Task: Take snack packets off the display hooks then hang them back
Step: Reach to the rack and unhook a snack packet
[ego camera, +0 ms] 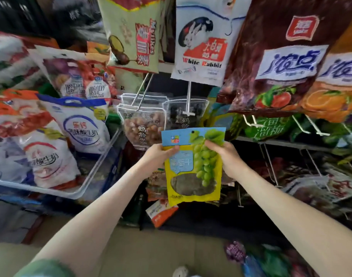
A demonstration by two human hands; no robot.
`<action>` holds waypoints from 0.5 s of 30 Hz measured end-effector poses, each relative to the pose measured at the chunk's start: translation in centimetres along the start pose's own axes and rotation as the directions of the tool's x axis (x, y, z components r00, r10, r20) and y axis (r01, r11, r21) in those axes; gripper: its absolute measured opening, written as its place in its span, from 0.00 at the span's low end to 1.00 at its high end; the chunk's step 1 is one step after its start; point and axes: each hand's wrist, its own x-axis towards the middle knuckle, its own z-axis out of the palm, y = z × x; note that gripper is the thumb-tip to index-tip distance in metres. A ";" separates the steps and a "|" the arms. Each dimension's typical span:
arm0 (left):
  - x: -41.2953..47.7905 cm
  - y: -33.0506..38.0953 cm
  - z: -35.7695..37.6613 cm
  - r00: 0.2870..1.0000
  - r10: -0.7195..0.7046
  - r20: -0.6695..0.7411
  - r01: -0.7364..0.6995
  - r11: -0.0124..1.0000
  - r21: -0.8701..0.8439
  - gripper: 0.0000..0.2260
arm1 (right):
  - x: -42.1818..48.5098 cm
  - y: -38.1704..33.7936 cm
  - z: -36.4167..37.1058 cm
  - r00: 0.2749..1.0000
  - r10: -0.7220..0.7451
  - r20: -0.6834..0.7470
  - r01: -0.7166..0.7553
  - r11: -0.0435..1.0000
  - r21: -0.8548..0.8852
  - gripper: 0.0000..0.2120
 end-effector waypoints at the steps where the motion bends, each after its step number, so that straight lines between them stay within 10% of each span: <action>1: 0.0 0.0 0.1 1.000 -0.003 -0.001 0.003 1.000 0.005 0.05 | -0.1 -0.2 -0.2 1.000 -0.018 0.001 0.018 0.999 -0.034 0.04; 10: 0.2 2.8 4.7 0.996 0.078 0.041 -0.084 0.980 0.179 0.06 | -1.2 -4.9 -5.8 0.973 -0.231 0.009 0.201 0.825 -0.528 0.05; 15: -1.0 5.3 8.6 0.987 0.128 0.096 -0.150 0.951 0.272 0.13 | -1.8 -5.3 -9.5 0.968 -0.250 -0.003 0.127 0.504 -0.854 0.05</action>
